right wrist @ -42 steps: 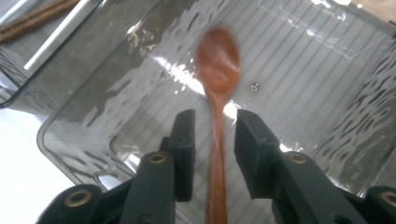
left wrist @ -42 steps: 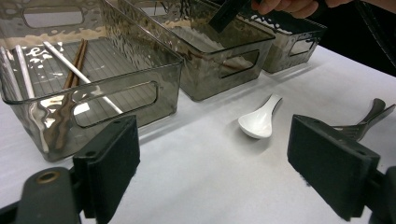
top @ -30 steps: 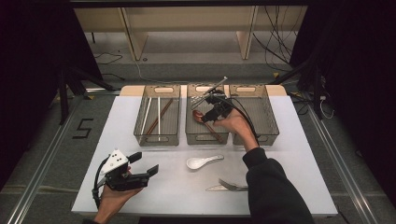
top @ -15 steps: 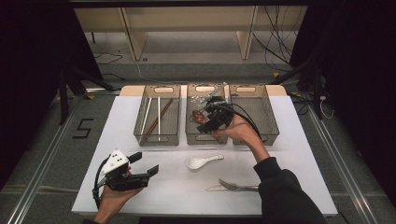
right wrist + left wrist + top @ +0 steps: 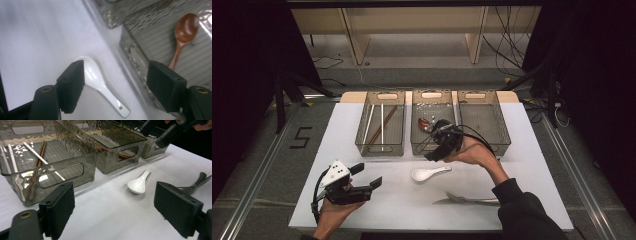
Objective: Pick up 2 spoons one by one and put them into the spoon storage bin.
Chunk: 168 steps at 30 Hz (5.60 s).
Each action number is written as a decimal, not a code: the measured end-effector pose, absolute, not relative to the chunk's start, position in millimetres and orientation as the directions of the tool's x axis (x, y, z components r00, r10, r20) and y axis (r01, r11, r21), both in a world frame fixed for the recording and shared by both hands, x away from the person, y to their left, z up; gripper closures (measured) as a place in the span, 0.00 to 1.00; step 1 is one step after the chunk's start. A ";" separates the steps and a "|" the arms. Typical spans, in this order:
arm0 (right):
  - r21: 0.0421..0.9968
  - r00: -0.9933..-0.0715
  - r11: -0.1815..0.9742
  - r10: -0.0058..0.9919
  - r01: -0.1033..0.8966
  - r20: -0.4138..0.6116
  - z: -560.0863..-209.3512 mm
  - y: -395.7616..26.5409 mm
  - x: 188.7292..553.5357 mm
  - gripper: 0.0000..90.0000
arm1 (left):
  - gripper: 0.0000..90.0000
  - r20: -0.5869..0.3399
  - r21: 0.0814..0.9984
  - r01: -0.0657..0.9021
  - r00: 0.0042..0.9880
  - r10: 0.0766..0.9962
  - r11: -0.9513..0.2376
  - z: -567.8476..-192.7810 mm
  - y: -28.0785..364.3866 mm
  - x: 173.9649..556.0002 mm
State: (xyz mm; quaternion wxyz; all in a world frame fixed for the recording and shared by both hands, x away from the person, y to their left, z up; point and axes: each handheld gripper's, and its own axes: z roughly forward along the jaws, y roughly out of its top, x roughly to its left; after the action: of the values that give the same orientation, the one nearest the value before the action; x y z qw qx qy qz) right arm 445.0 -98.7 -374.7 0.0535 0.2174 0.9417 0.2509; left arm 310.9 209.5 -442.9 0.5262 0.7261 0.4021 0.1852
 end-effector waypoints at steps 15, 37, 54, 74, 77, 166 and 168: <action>0.389 -0.940 0.867 0.341 0.312 -0.005 -407.0 -90.1 433.2 0.36 | 0.18 -0.155 0.913 0.389 0.608 0.779 -0.122 -443.0 209.4 310.9; 0.295 -0.945 0.906 0.325 0.303 -0.028 -442.8 -86.5 438.0 0.39 | 0.18 -0.155 0.914 0.388 0.608 0.779 -0.121 -442.9 209.4 310.8; 0.240 -0.957 0.933 0.286 0.267 -0.050 -457.8 -84.5 440.8 0.55 | 0.18 -0.156 0.914 0.388 0.609 0.778 -0.120 -442.8 209.2 310.6; 0.206 -0.977 0.960 0.204 0.187 -0.066 -457.1 -81.8 430.0 0.83 | 0.18 -0.156 0.913 0.389 0.609 0.778 -0.121 -442.8 209.2 310.7; 0.205 -0.975 0.959 0.211 0.194 -0.067 -456.9 -81.2 429.3 0.83 | 0.18 -0.156 0.913 0.389 0.609 0.778 -0.121 -442.8 209.2 310.7; 0.529 -0.774 0.630 0.627 0.569 0.086 -368.2 -121.5 495.9 0.85 | 0.18 -0.154 0.913 0.389 0.608 0.779 -0.124 -442.9 210.0 311.3; 0.531 -0.763 0.616 0.640 0.582 0.093 -367.0 -122.4 498.6 0.85 | 0.18 -0.155 0.913 0.390 0.608 0.778 -0.123 -442.9 210.0 311.2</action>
State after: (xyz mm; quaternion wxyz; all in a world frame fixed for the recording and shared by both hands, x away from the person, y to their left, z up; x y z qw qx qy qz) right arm 498.6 -122.4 -367.0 0.0528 0.3403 0.8974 0.2759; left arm 311.2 210.0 -442.9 0.5260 0.7263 0.4022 0.1846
